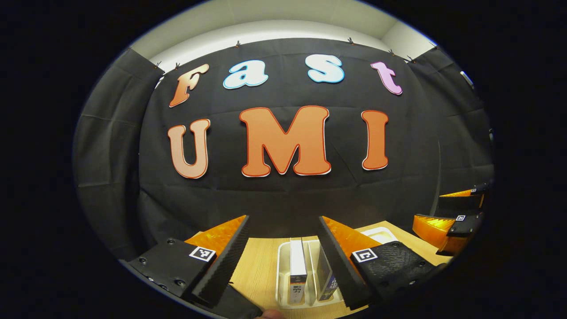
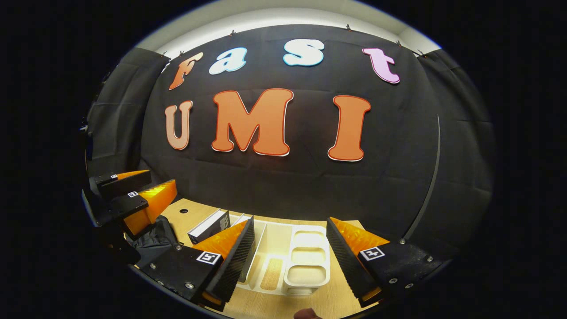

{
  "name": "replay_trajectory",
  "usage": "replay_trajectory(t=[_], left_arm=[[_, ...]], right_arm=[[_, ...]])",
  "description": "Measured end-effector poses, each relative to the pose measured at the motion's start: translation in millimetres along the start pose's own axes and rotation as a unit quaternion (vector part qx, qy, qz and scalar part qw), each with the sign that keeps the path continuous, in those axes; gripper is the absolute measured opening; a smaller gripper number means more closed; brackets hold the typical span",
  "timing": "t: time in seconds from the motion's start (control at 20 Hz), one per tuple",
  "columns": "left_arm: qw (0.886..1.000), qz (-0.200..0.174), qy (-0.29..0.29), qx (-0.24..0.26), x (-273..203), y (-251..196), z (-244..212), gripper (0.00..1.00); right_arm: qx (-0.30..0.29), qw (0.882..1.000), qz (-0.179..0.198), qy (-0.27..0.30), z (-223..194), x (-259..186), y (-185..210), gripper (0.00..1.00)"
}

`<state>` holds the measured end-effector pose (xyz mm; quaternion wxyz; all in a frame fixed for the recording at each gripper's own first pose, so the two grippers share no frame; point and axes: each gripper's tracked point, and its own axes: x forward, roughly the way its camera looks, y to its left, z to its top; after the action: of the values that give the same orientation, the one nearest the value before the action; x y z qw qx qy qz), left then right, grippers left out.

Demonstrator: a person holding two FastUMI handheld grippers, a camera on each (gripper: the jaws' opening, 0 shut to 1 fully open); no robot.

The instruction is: Open the schoolbag, grab two books from the bookshelf and put them into the schoolbag.

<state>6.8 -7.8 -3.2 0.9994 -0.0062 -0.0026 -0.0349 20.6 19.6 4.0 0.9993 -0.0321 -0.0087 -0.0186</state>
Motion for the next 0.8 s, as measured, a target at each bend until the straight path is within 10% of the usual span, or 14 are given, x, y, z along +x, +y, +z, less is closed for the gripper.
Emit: replay_trajectory(t=[0.8], left_arm=[[0.995, 0.027, 0.004, 0.092, -3.5, 27.8, -8.4, 0.99]], right_arm=[[0.009, 1.0, 0.01, 0.004, -11.0, 3.9, -4.0, 0.98]])
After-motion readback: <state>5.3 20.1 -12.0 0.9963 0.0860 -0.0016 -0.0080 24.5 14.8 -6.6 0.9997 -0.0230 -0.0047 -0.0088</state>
